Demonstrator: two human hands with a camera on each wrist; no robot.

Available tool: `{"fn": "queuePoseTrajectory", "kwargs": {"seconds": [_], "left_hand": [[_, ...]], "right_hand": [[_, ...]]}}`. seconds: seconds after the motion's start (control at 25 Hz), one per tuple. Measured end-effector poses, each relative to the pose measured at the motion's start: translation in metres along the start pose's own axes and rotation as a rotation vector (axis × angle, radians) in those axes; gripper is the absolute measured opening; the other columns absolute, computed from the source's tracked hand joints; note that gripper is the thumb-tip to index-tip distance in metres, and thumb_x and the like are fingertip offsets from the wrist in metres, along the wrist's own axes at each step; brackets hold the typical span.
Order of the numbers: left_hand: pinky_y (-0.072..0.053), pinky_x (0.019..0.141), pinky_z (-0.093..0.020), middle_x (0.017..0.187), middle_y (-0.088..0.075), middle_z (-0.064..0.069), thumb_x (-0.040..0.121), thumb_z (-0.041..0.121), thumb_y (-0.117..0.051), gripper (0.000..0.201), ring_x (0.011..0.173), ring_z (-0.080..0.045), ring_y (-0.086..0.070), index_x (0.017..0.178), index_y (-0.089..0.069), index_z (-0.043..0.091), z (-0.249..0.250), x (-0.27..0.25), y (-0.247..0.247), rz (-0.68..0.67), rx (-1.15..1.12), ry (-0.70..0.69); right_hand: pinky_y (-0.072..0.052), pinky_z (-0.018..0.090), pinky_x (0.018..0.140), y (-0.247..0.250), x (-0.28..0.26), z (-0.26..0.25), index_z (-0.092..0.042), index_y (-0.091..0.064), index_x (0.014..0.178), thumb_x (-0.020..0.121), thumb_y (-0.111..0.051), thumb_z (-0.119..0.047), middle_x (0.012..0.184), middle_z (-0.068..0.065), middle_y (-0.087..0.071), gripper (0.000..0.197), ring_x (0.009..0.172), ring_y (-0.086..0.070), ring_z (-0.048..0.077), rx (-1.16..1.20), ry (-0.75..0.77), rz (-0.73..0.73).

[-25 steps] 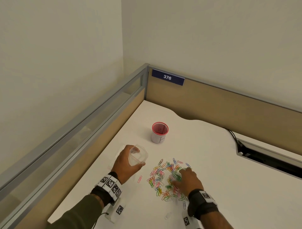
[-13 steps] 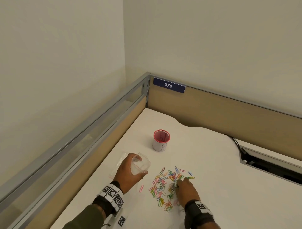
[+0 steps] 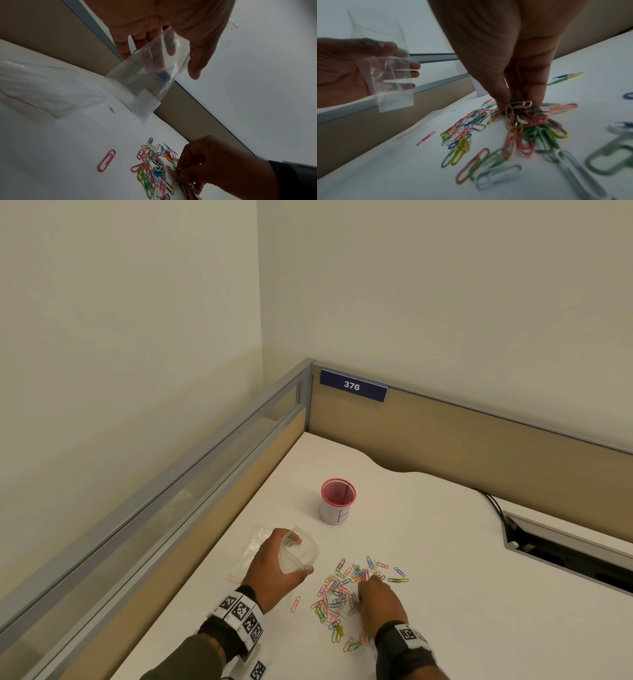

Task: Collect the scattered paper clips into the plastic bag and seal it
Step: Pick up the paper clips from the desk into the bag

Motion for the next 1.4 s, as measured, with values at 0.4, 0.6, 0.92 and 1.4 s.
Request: {"fn": "queuePoseTrajectory", "kwargs": {"seconds": [0.4,0.6,0.92,1.4], "left_hand": [[-0.04,0.088,-0.015,0.114,-0.057,0.016,0.071,0.031,-0.085,0.055,0.113,-0.011,-0.054,0.111,-0.047,0.03,0.001,0.006,-0.007,-0.028,0.004,0.019],[-0.039,0.087,-0.012,0.114,-0.058,0.013,0.071,0.029,-0.085,0.056,0.113,-0.011,-0.055,0.112,-0.047,0.029,0.001,0.009,-0.013,-0.043,-0.002,0.024],[-0.042,0.088,-0.019,0.115,-0.057,0.012,0.071,0.033,-0.084,0.057,0.112,-0.01,-0.054,0.113,-0.046,0.034,0.008,0.011,-0.021,-0.065,0.019,0.022],[-0.046,0.067,-0.007,0.092,-0.056,0.021,0.073,0.047,-0.074,0.046,0.09,-0.012,-0.065,0.105,-0.045,0.033,0.009,0.019,-0.03,-0.052,-0.012,0.034]], "right_hand": [[-0.055,0.034,0.076,0.027,0.011,0.016,-0.02,-0.061,0.072,0.085,-0.061,-0.014,0.082,0.001,-0.069,0.015,0.077,-0.063,0.017,0.317,-0.119,0.094],[-0.059,0.033,0.069,0.067,0.007,0.009,-0.016,-0.067,0.072,0.082,-0.069,-0.009,0.071,0.0,-0.07,0.012,0.066,-0.066,0.017,0.624,-0.093,0.204],[-0.054,0.013,0.059,0.137,-0.013,-0.071,-0.013,-0.071,0.082,0.084,-0.069,-0.009,0.074,-0.003,-0.069,0.004,0.064,-0.066,0.01,0.896,0.165,0.302],[-0.052,0.026,0.08,0.119,-0.016,-0.113,-0.017,-0.069,0.098,0.092,-0.057,-0.028,0.098,0.001,-0.068,0.017,0.088,-0.061,0.016,0.435,0.283,0.205]]}}
Point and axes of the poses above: each hand's wrist, its own x-axis towards the middle knuckle, its own y-axis out of the back of the hand, z = x × y, the point moved 1 cm from there along x, towards the middle knuckle
